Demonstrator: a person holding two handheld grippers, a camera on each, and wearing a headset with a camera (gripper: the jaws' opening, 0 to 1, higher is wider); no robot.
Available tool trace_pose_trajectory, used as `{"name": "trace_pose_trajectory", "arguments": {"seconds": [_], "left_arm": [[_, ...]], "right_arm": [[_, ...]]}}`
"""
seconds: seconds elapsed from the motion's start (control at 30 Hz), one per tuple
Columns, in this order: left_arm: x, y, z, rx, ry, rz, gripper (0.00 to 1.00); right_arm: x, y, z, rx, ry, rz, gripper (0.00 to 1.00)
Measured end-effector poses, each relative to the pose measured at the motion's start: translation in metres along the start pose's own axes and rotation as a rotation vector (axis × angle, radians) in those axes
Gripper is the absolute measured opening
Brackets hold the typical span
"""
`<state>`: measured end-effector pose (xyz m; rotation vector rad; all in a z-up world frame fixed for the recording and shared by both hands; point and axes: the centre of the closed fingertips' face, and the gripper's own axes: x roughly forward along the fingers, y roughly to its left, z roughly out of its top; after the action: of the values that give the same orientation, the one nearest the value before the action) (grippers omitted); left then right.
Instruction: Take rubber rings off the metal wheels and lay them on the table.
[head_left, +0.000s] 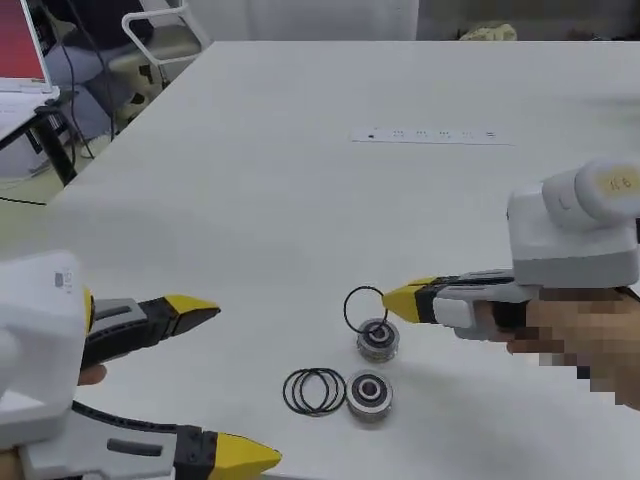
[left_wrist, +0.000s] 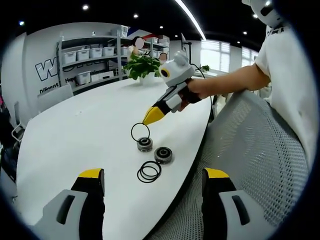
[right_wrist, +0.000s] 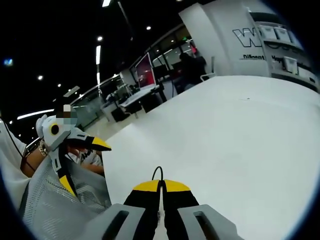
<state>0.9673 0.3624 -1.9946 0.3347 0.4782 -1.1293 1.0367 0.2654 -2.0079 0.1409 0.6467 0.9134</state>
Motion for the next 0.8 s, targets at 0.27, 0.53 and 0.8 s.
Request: {"name": "trace_pose_trajectory", "arguments": {"seconds": [0.27, 0.53, 0.8], "left_arm": [[-0.001, 0.004, 0.002, -0.037, -0.021, 0.018, 0.78], [-0.001, 0.005, 0.000, -0.053, -0.014, 0.016, 0.77], [-0.001, 0.006, -0.004, -0.051, 0.006, 0.023, 0.75]], "right_arm": [[0.012, 0.018, -0.010, -0.021, 0.046, 0.050, 0.00], [0.026, 0.034, -0.028, -0.054, 0.118, 0.102, 0.00], [0.034, 0.044, -0.044, -0.084, 0.186, 0.139, 0.00]]}}
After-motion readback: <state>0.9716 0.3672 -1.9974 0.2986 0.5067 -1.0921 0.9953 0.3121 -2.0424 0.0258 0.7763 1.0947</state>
